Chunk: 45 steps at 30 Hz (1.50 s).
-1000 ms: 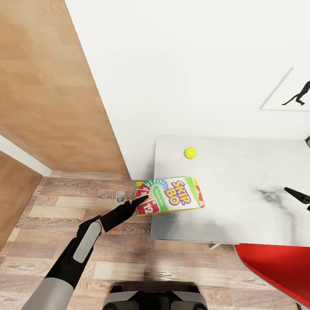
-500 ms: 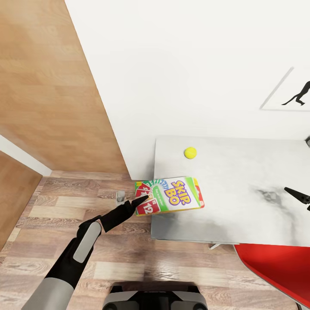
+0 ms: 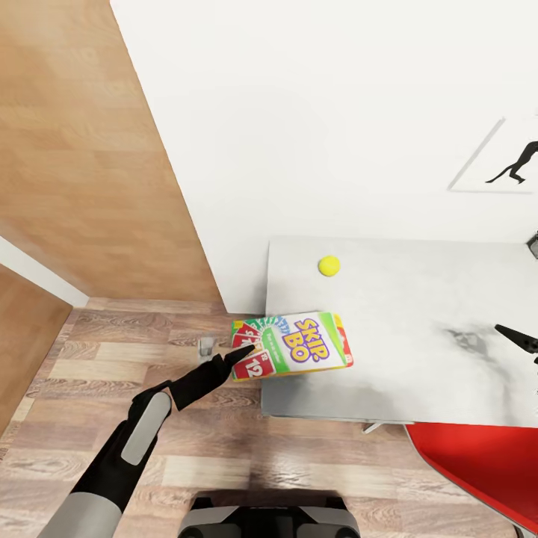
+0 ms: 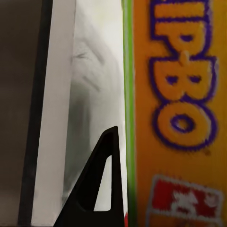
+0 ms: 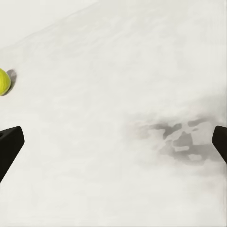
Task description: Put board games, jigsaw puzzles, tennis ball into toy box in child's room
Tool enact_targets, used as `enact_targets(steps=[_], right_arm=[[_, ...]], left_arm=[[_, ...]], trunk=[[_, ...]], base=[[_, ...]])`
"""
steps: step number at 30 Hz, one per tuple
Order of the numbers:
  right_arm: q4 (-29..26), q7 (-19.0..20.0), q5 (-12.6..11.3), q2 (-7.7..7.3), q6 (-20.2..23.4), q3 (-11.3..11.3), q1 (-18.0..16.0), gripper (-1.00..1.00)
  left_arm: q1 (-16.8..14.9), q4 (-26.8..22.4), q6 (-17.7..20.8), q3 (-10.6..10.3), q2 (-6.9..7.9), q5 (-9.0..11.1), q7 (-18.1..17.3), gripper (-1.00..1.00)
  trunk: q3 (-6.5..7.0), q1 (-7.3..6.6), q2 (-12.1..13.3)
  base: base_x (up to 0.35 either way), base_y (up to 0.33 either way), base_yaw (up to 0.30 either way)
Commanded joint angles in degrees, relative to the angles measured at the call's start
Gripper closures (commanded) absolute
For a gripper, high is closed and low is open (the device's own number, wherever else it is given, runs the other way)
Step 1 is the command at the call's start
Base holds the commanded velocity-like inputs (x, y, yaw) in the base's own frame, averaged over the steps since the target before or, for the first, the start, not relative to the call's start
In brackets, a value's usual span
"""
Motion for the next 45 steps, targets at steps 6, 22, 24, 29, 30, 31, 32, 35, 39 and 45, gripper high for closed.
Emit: enact_targets(steps=[6,22,24,29,30,31,32,35,39,45], right_arm=[[-0.03,-0.23,0.09,-0.04,0.72,0.01,-0.22,-1.00],[-0.04,-0.50,0.08,-0.05,0.94,0.08,-0.29,-1.00],[-0.04,-0.50,0.07,-0.05,0.94,0.09,-0.29,-1.00],[-0.04,-0.46,0.10,-0.04,0.95,0.09,-0.29,-1.00],[-0.04,-0.47,0.11,-0.04,0.95,0.09,-0.29,-1.00],[-0.04,-0.47,0.11,-0.05,0.95,0.09,-0.29,-1.00],[-0.04,-0.46,0.11,-0.05,0.95,0.09,-0.29,-1.00],[-0.04,-0.44,0.12,-0.05,0.95,0.09,-0.29,-1.00],[-0.04,-0.43,0.12,-0.05,0.95,0.09,-0.29,-1.00],[-0.04,-0.43,0.12,-0.05,0.95,0.09,-0.29,-1.00]], left_arm=[[1.80,-1.10,0.95,0.05,0.63,1.49,-0.04,1.00],[2.46,-1.95,1.31,0.11,0.98,1.95,-0.10,1.00],[2.48,-2.15,1.33,0.11,0.99,1.96,-0.10,1.00],[2.75,-3.19,1.39,0.15,1.05,1.97,-0.10,1.00],[2.77,-3.26,1.40,0.16,1.06,1.98,-0.11,1.00],[2.81,-3.39,1.40,0.18,1.10,1.98,-0.11,1.00],[2.82,-3.42,1.40,0.18,1.11,1.98,-0.11,1.00],[2.84,-3.58,1.39,0.19,1.16,1.98,-0.11,1.00],[2.86,-3.73,1.36,0.20,1.17,1.98,-0.11,1.00],[3.09,-4.16,1.34,0.20,1.18,1.98,-0.11,1.00]], trunk=[[0.36,0.03,-0.09],[1.76,0.03,-0.09],[1.95,0.03,-0.09],[2.40,0.03,-0.09],[2.49,0.03,-0.09],[2.59,0.03,-0.09],[2.68,0.03,-0.09],[2.95,0.03,-0.09],[3.32,0.03,-0.09],[3.87,0.03,-0.09]], base=[[0.000,0.000,-0.094],[0.000,0.000,-0.119],[0.000,0.000,-0.132],[0.000,0.000,-0.137],[0.000,0.000,-0.139],[0.000,0.000,-0.140],[0.000,0.000,-0.140],[0.000,0.000,-0.140],[0.000,0.000,-0.141],[0.000,0.000,-0.141]])
